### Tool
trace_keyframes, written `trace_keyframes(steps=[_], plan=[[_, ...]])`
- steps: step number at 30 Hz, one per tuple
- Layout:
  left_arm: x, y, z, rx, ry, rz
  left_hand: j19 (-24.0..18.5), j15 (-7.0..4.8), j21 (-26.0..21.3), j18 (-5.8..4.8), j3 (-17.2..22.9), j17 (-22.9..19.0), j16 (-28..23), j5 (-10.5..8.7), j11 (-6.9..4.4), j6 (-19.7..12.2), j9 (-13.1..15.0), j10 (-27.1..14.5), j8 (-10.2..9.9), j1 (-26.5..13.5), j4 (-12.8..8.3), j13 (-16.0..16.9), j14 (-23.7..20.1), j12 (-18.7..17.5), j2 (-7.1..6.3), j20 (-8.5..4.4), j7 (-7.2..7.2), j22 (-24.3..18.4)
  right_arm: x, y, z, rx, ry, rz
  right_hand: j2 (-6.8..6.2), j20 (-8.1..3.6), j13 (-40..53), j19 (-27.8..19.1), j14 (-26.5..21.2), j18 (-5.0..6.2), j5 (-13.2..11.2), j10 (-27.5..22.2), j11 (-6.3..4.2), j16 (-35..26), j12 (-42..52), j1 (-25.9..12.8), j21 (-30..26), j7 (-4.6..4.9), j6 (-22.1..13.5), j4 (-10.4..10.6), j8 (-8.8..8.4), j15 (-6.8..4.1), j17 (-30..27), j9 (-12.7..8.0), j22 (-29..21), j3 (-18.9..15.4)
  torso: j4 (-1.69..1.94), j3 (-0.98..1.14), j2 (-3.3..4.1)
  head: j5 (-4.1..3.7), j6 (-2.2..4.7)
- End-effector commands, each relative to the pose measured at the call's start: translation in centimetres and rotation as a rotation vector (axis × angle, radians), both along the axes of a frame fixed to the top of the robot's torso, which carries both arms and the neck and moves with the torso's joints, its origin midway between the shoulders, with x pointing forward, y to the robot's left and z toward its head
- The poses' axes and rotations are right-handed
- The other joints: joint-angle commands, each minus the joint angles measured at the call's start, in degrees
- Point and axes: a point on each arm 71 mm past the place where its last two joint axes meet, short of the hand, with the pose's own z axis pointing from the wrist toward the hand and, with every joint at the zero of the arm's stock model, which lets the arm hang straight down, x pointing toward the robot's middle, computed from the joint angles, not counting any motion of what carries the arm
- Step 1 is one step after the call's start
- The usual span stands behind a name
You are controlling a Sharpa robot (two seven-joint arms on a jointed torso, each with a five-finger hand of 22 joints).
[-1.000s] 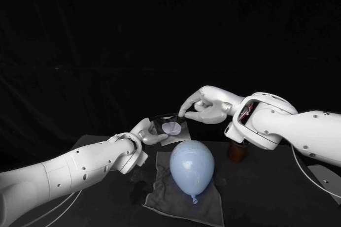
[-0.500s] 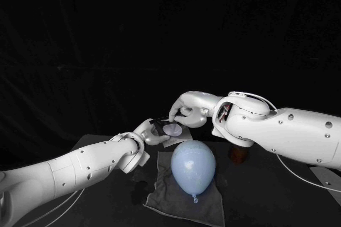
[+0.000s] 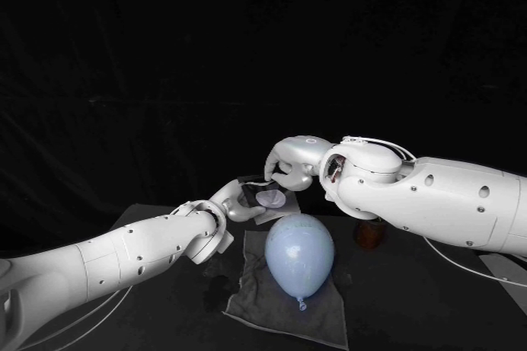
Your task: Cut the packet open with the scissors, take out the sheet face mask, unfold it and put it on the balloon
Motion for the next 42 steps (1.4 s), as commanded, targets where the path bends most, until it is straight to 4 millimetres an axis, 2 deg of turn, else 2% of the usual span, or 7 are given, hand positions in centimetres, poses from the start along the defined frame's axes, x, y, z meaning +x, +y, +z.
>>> trace_keyframes(steps=[1, 5, 13, 19, 22, 29, 42], plan=[[-0.09, -0.56, 0.34, 0.028, -0.031, -0.022, -0.4, -0.06, 0.3, 0.68, 0.3, 0.1, -0.4, 0.13, -0.08, 0.4, -0.1, 0.4, 0.4, -0.5, 0.1, 0.1, 0.4, -0.3, 0.21, -0.07, 0.15, 0.0, 0.26, -0.06, -0.44, -0.097, -0.011, -0.032, -0.18, 0.33, 15.0, -0.1, 5.4, -0.94, -0.4, 6.0, 0.50, 0.2, 0.0, -1.0, -0.2, 0.15, -0.6, 0.6, -0.35, 0.51, 11.8, 0.0, 6.7, -0.2, 0.03, 0.01, -0.03, -0.04, -0.17], [-0.17, -0.78, 0.43, 0.035, -0.040, -0.028, -0.4, -0.06, 0.3, 0.68, 0.3, 0.1, -0.4, 0.13, -0.08, 0.4, -0.1, 0.4, 0.4, -0.5, 0.1, 0.1, 0.4, -0.3, 0.21, -0.07, 0.15, 0.0, 0.35, 0.02, -0.46, -0.105, -0.018, -0.038, -0.24, 0.38, 14.9, -0.2, 5.4, -0.92, -0.4, 5.9, 0.52, 0.2, -0.1, -1.5, -0.3, 0.16, -0.9, 1.0, -0.62, 0.53, 11.7, -0.1, 6.7, -0.6, 0.01, 0.01, -0.04, -0.07, -0.31], [-0.28, -1.04, 0.62, 0.060, -0.063, -0.039, -0.6, -0.07, 0.6, 0.71, 0.7, 0.2, -0.4, 0.12, -0.08, 0.4, -0.1, 0.5, 0.4, -0.8, -0.3, 0.1, 0.4, -0.3, 0.15, -0.03, 0.16, 0.2, 0.37, 0.28, -0.43, -0.104, -0.025, -0.038, -1.64, 0.46, 14.8, -0.2, 5.4, -0.90, -0.4, 5.9, 0.50, 0.2, -0.2, -2.9, -0.5, 0.09, -1.0, 2.2, -1.01, 0.56, 11.7, -0.3, 6.7, -2.6, 0.04, 0.04, -0.02, -0.13, -0.39], [-0.34, -1.25, 0.70, 0.073, -0.072, -0.045, -0.7, -0.07, 0.7, 0.73, 0.8, 0.2, -0.4, 0.12, -0.08, 0.4, 0.0, 0.5, 0.4, -0.9, -0.4, 0.1, 0.4, -0.2, 0.14, -0.03, 0.16, 0.3, 0.33, 0.33, -0.50, -0.106, -0.013, -0.039, -3.10, 0.51, 14.7, -0.3, 5.4, -0.87, -0.4, 5.7, 0.59, 0.2, -0.5, -4.3, -0.6, 0.21, -1.1, 3.6, -1.35, 0.66, 11.8, -0.5, 6.6, -4.8, 0.04, 0.01, -0.02, -0.16, -0.50], [-0.32, -1.27, 0.70, 0.078, -0.072, -0.045, -0.7, -0.07, 0.7, 0.73, 0.8, 0.2, -0.4, 0.12, -0.08, 0.4, 0.0, 0.5, 0.4, -0.9, -0.4, 0.1, 0.4, -0.2, 0.14, -0.03, 0.16, 0.3, 0.22, 0.21, -0.55, -0.098, 0.004, -0.041, -4.53, 0.63, 14.6, -0.2, 5.5, -0.89, -0.4, 5.7, 0.72, 0.3, -0.6, -6.2, -0.7, 0.31, -0.9, 5.6, -1.67, 0.81, 12.2, -0.7, 6.7, -7.1, 0.03, 0.02, -0.01, -0.14, -0.58], [-0.21, -1.14, 0.63, 0.085, -0.068, -0.040, -0.7, -0.08, 0.8, 0.74, 0.9, 0.2, -0.4, 0.12, -0.08, 0.4, 0.0, 0.5, 0.4, -1.0, -0.5, 0.1, 0.5, -0.2, 0.12, -0.02, 0.16, 0.3, 0.25, -0.28, -0.69, -0.062, 0.064, -0.059, -3.04, 0.68, 14.8, 0.0, 5.6, -0.96, -0.4, 5.8, 0.66, 0.6, -0.4, -7.7, -0.4, 0.23, -0.5, 9.5, -2.28, 0.80, 12.9, -1.4, 7.0, -8.5, -0.02, 0.06, -0.03, 0.07, -0.58], [-0.26, -1.33, 0.64, 0.087, -0.066, -0.042, -0.8, -0.08, 0.9, 0.76, 1.1, 0.3, -0.4, 0.12, -0.08, 0.4, 0.0, 0.5, 0.4, -1.1, -0.7, 0.1, 0.5, -0.2, 0.09, 0.00, 0.17, 0.4, 0.58, -0.58, -1.00, -0.070, 0.115, -0.076, -3.37, 0.61, 14.8, 0.0, 5.7, -0.93, -0.4, 5.8, 0.45, 0.6, -0.4, -7.1, -0.5, -0.04, 0.1, 9.7, -2.18, 0.66, 13.0, -1.4, 7.0, -8.9, 0.04, 0.03, 0.00, -0.02, -0.74]])
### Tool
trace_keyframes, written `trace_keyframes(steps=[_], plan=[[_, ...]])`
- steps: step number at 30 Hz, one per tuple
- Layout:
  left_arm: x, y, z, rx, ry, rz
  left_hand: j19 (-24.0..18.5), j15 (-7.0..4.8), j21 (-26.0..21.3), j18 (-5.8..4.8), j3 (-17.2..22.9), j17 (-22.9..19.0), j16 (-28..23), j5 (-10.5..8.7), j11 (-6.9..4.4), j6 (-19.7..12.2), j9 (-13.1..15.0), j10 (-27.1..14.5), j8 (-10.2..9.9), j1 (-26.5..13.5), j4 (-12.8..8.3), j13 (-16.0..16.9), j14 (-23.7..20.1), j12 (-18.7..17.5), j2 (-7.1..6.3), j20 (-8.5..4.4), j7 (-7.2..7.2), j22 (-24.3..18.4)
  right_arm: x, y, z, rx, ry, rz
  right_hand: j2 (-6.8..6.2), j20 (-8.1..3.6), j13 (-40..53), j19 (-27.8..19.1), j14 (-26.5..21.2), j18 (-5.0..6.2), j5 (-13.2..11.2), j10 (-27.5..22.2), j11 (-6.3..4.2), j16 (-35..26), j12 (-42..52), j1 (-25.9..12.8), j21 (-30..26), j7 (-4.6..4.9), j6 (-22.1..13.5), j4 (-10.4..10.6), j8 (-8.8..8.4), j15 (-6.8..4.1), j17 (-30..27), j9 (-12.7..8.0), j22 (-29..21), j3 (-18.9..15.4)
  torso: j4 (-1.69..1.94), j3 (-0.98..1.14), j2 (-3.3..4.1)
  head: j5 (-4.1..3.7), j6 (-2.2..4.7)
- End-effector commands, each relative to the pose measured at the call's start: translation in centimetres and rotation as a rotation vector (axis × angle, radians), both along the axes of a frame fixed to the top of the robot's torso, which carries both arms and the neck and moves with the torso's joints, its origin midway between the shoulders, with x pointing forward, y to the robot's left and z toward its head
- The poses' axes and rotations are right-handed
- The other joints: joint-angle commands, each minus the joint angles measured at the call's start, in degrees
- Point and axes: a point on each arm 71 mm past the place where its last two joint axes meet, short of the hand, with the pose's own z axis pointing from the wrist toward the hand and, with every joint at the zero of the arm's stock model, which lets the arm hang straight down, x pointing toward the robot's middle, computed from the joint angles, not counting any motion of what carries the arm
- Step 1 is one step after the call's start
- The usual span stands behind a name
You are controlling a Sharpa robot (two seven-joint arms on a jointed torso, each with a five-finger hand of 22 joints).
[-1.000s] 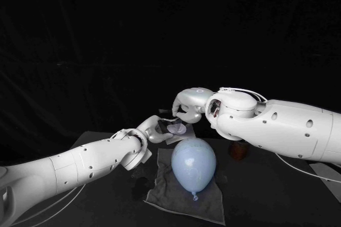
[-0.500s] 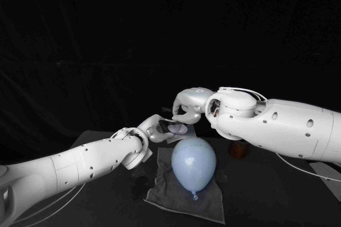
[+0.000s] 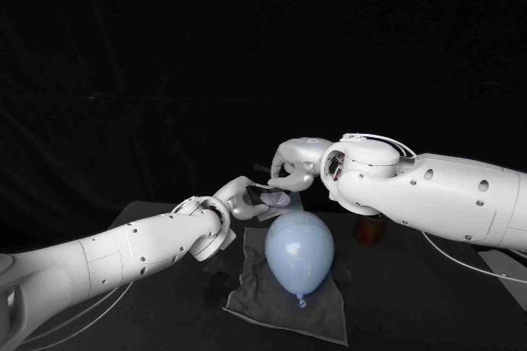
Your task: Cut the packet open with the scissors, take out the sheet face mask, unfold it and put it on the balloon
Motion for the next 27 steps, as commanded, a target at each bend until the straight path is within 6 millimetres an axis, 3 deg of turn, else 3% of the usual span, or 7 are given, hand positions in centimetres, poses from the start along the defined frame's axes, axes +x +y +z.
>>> trace_keyframes(steps=[1, 8, 11, 16, 27], plan=[[0.00, -0.23, 0.19, 0.003, -0.009, -0.003, -0.4, -0.11, 0.2, 0.78, 0.4, 0.1, -0.2, 0.15, 0.04, 0.2, 0.1, 0.4, 0.3, -0.4, 0.1, 0.1, 0.4, -0.2, 0.33, 0.00, -0.02, 0.0, 0.01, -0.07, -0.24, -0.013, 0.036, -0.007, -0.38, 0.09, 14.8, 0.1, 5.7, -0.92, -0.1, 5.8, 0.05, 0.2, 0.2, 0.4, -0.2, -0.07, 0.4, 0.3, -0.09, 0.24, 13.0, -0.1, 7.0, -0.3, 0.01, -0.01, 0.00, 0.00, -0.05], [0.03, -0.19, 0.17, 0.005, -0.007, -0.001, -0.4, -0.11, 0.2, 0.78, 0.4, 0.1, -0.2, 0.15, 0.04, 0.2, 0.1, 0.4, 0.3, -0.4, 0.1, 0.1, 0.4, -0.2, 0.33, 0.00, -0.02, 0.0, -0.06, -0.12, -0.23, 0.005, 0.049, -0.008, -0.08, 0.01, 14.7, 0.1, 5.7, -0.91, -0.2, 5.8, 0.02, 0.2, 0.2, -0.1, -0.3, -0.07, 0.6, 1.6, -0.21, 0.19, 13.0, -0.2, 6.9, -0.8, 0.03, 0.00, 0.00, 0.07, -0.13], [0.03, -0.20, 0.15, 0.005, -0.005, -0.002, -0.5, -0.10, 0.3, 0.79, 0.6, 0.1, -0.3, 0.15, 0.05, 0.2, 0.1, 0.4, 0.3, -0.6, 0.0, 0.1, 0.4, -0.3, 0.30, 0.02, -0.02, 0.1, -0.05, -0.15, -0.25, 0.008, 0.055, -0.009, 0.31, -0.01, 14.7, 0.1, 5.7, -0.91, -0.2, 5.8, 0.03, 0.2, 0.2, -0.8, -0.4, -0.08, 0.7, 3.2, -0.40, 0.19, 13.1, -0.5, 7.0, -1.3, 0.02, -0.01, -0.01, 0.05, -0.17], [0.01, -0.23, 0.15, 0.006, -0.004, -0.002, -0.5, -0.10, 0.3, 0.79, 0.6, 0.1, -0.3, 0.15, 0.05, 0.2, 0.1, 0.4, 0.3, -0.6, 0.0, 0.1, 0.4, -0.3, 0.30, 0.02, -0.02, 0.1, 0.03, -0.17, -0.28, 0.001, 0.056, -0.013, -0.58, -0.08, 14.7, 0.1, 5.7, -0.90, -0.2, 5.8, -0.10, 0.3, 0.1, 0.6, -0.4, -0.25, 0.9, 2.7, -0.45, 0.08, 13.2, -0.6, 7.0, -1.6, -0.01, 0.00, 0.00, 0.00, -0.23], [-0.21, -0.57, 0.24, 0.001, -0.003, -0.007, -0.6, -0.10, 0.5, 0.79, 0.7, 0.1, -0.3, 0.15, 0.06, 0.2, 0.1, 0.4, 0.3, -0.7, -0.2, 0.1, 0.4, -0.3, 0.29, 0.04, 0.00, 0.2, 0.48, -0.18, -0.24, -0.014, 0.033, -0.021, -0.82, -0.30, 14.8, 0.3, 5.7, -0.94, -0.2, 5.8, -0.45, 0.3, 0.2, 3.2, -0.3, -0.65, 1.9, 1.3, -0.04, -0.19, 13.2, -0.5, 7.2, -1.5, 0.03, 0.00, -0.01, -0.20, -0.29]])
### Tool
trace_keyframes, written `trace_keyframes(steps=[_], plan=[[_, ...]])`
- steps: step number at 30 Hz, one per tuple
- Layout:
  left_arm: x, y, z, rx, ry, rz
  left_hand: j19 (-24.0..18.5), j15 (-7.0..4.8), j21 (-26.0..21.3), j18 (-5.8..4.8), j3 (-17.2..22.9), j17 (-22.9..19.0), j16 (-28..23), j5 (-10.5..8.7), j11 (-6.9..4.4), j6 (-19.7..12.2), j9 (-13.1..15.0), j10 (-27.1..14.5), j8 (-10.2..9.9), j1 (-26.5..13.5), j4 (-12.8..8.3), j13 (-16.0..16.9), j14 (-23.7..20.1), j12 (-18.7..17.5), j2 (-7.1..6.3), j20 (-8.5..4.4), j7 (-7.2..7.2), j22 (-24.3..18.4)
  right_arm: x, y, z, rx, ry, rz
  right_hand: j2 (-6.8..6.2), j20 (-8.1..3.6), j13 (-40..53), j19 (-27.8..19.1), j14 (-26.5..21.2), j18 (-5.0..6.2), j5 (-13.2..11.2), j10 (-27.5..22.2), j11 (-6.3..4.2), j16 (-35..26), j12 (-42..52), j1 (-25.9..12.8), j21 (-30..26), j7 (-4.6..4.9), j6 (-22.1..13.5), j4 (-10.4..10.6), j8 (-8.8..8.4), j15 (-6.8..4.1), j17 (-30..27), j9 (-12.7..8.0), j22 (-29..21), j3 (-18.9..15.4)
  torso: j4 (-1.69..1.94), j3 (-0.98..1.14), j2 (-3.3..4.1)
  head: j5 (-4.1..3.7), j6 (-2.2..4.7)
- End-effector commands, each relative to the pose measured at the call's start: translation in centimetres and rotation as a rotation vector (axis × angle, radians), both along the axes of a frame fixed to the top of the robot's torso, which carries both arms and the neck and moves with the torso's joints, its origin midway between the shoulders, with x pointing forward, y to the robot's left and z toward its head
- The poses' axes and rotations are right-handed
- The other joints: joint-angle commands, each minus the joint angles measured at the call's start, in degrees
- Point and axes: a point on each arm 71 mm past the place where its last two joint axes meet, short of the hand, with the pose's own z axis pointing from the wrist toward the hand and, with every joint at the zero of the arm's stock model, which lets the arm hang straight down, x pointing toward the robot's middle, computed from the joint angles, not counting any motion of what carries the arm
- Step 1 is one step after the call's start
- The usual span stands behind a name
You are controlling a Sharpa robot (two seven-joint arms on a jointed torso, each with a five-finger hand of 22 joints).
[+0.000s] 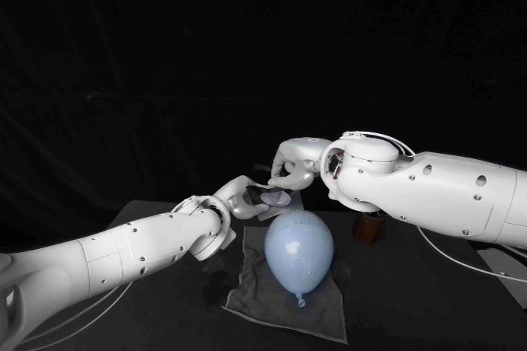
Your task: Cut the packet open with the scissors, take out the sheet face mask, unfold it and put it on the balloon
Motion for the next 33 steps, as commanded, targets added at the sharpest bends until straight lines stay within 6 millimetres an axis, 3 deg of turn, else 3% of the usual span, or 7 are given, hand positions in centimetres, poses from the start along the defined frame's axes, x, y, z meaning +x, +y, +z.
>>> trace_keyframes(steps=[1, 13, 33], plan=[[-0.08, -0.35, 0.23, -0.003, -0.008, -0.005, -0.2, -0.18, 0.1, 0.80, 0.3, 0.0, -0.3, 0.18, 0.05, 0.3, 0.1, 0.4, 0.2, -0.1, -0.1, 0.1, 0.3, -0.3, 0.45, 0.04, 0.09, 0.1, 0.07, 0.04, -0.05, -0.026, -0.011, 0.000, -0.03, -0.32, 14.7, 0.3, 5.7, -0.95, -0.2, 5.9, -0.37, 0.4, 0.2, 0.7, -0.1, -0.08, 0.4, -0.4, 0.24, -0.22, 13.3, 0.0, 7.2, -0.1, 0.02, 0.01, -0.01, -0.06, -0.04], [-0.14, -0.44, 0.26, -0.004, -0.009, -0.004, -0.2, -0.18, 0.1, 0.80, 0.3, 0.0, -0.3, 0.18, 0.05, 0.3, 0.1, 0.4, 0.2, -0.1, -0.1, 0.1, 0.3, -0.3, 0.45, 0.04, 0.09, 0.1, 0.15, -0.07, -0.06, -0.046, -0.030, -0.007, -0.95, -0.60, 14.7, 0.4, 5.7, -0.98, -0.2, 5.9, -0.78, 0.4, 0.3, 1.9, 0.0, -0.56, 1.4, -1.4, 0.88, -0.56, 13.4, 0.2, 7.4, -0.7, 0.01, 0.01, 0.01, -0.16, -0.09], [-0.08, -0.29, 0.17, 0.002, -0.002, -0.002, -0.4, -0.17, 0.3, 0.81, 0.6, 0.1, -0.3, 0.18, 0.06, 0.3, 0.1, 0.4, 0.2, -0.3, -0.3, 0.1, 0.4, -0.3, 0.44, 0.06, 0.11, 0.2, -0.16, -0.59, 0.06, -0.025, -0.036, 0.006, -3.67, -0.60, 14.3, 0.2, 5.7, -0.93, -0.2, 5.5, -0.50, 0.4, -0.6, 2.3, -0.5, -0.18, 0.5, -1.9, 0.37, -0.40, 13.2, -0.2, 7.2, -2.6, 0.01, 0.01, 0.02, -0.10, -0.06]])
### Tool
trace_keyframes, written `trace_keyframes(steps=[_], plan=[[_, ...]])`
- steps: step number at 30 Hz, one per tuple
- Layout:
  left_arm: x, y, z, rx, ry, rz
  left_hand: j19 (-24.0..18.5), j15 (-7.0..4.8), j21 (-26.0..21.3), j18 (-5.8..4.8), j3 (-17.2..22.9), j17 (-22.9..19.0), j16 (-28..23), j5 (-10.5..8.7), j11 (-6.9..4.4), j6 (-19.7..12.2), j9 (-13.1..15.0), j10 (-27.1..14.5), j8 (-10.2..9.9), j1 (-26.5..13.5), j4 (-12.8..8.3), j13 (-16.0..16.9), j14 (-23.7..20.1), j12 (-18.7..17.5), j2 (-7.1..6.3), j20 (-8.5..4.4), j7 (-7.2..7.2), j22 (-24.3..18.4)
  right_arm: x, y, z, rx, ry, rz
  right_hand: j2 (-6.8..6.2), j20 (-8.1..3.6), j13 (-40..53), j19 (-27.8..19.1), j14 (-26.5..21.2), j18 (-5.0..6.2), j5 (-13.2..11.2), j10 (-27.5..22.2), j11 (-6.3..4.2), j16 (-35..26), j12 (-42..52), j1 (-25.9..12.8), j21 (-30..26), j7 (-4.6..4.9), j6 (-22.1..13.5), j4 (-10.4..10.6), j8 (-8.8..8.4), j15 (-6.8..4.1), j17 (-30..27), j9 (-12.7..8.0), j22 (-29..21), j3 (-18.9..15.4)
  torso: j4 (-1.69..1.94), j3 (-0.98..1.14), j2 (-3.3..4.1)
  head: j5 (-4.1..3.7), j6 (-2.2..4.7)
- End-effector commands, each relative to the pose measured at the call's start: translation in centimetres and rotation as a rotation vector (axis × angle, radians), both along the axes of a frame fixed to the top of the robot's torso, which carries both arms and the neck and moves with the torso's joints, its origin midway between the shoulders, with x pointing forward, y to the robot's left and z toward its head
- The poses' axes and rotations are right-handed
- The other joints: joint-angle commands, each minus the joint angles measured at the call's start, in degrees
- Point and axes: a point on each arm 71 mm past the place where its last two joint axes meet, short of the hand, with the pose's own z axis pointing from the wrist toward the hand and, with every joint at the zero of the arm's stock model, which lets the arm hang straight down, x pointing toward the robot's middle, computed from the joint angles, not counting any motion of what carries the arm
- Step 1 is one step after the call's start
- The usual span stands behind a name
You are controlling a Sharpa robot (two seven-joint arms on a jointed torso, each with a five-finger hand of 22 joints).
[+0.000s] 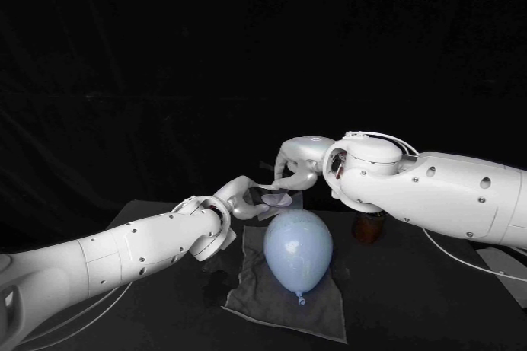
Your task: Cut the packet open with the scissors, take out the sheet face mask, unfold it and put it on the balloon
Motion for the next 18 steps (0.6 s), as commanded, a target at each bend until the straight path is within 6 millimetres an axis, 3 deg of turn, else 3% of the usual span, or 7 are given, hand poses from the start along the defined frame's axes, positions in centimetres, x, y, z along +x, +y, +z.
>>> trace_keyframes(steps=[1, 7, 18], plan=[[0.01, -0.17, 0.17, 0.000, -0.005, -0.005, -0.4, -0.17, 0.3, 0.82, 0.4, 0.1, -0.3, 0.28, -0.04, 0.4, 0.1, 0.5, 0.3, -0.2, -0.1, 0.1, 0.4, -0.3, 0.60, 0.06, 0.20, 0.1, -0.08, 0.00, -0.07, -0.015, 0.001, 0.011, -0.93, -0.13, 14.3, -0.2, 5.4, -0.92, -0.2, 5.4, -0.19, 0.3, -0.3, 0.6, -0.5, 0.23, -0.3, -0.5, -0.15, -0.17, 13.2, -0.1, 7.2, -0.4, -0.01, -0.01, 0.01, 0.02, -0.04], [0.05, -0.15, 0.12, 0.000, 0.001, -0.004, -0.4, -0.18, 0.4, 0.83, 0.5, 0.1, -0.3, 0.28, -0.05, 0.4, 0.1, 0.5, 0.3, -0.2, -0.1, 0.1, 0.4, -0.2, 0.60, 0.06, 0.20, 0.2, -0.18, -0.06, -0.20, -0.032, 0.012, 0.023, -2.72, -0.04, 13.7, -0.7, 5.3, -0.74, -0.2, 5.0, 0.01, 0.1, -1.3, 1.8, -1.4, 0.49, -0.6, -1.7, -0.45, -0.03, 12.6, -0.4, 6.7, -1.1, -0.03, 0.00, 0.00, 0.01, -0.09], [0.25, -0.22, 0.01, 0.000, 0.006, 0.001, -0.5, -0.19, 0.5, 0.85, 0.7, 0.1, -0.3, 0.29, -0.05, 0.4, 0.1, 0.5, 0.3, -0.3, -0.3, 0.1, 0.4, -0.2, 0.60, 0.06, 0.20, 0.2, -0.55, -0.16, -0.27, -0.054, 0.018, 0.042, -3.18, 0.09, 13.6, -0.7, 5.3, -0.67, 0.3, 4.9, 0.02, 0.0, -1.5, 3.4, -1.7, 0.45, -0.1, -2.7, -0.38, 0.02, 12.5, -0.6, 6.6, -0.8, -0.04, 0.01, -0.03, -0.17, -0.06]])
